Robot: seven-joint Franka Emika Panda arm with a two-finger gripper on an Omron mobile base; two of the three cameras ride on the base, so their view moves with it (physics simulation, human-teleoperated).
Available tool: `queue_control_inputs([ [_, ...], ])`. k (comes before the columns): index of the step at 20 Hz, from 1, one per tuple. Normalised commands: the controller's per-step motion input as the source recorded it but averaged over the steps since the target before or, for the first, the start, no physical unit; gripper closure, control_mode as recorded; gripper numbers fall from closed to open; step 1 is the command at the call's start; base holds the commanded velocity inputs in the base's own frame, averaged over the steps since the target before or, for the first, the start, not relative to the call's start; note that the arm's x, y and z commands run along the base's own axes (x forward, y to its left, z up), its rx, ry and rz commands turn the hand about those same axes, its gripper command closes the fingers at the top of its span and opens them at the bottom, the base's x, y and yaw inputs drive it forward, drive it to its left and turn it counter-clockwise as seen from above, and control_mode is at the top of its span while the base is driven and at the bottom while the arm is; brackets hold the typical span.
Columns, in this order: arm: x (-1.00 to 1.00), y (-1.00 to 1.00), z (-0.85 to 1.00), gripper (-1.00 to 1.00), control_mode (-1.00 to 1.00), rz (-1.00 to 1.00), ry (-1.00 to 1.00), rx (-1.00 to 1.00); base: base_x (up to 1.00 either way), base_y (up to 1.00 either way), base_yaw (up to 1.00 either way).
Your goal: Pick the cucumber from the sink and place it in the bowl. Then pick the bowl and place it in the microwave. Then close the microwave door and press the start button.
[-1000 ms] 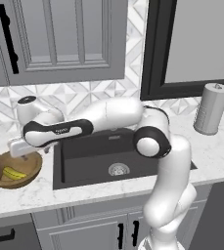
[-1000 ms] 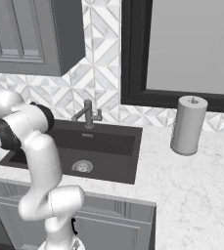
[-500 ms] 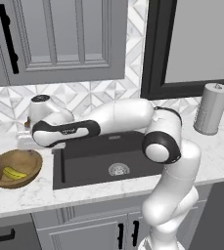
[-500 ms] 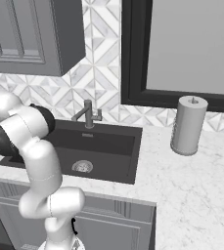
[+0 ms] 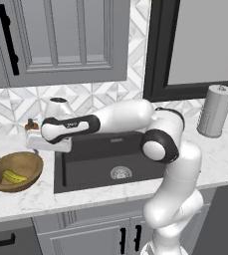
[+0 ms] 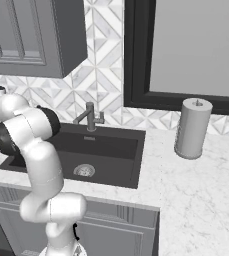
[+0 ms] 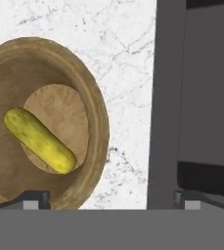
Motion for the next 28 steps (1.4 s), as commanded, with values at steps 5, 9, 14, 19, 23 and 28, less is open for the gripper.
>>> queue_control_inputs([
  [5,0.35,0.11,-0.41,-1.00,-1.00,0.00,0.02,0.00,0.00,0.00,0.00],
  [9,0.32,0.41,-0.24,-1.00,-1.00,0.00,0.03,0.00,0.00,0.00,0.00],
  [14,0.13,0.34,-0.19,-1.00,-1.00,0.00,0.02,-0.01,0.00,0.00,0.00],
  [19,0.04,0.27,-0.32,-1.00,-1.00,0.00,0.02,-0.01,0.00,0.00,0.00],
  [23,0.00,0.01,-0.37,-1.00,-1.00,0.00,0.00,0.00,0.00,0.00,0.00],
  [28,0.00,0.07,-0.31,1.00,-1.00,0.00,0.00,0.00,0.00,0.00,0.00],
])
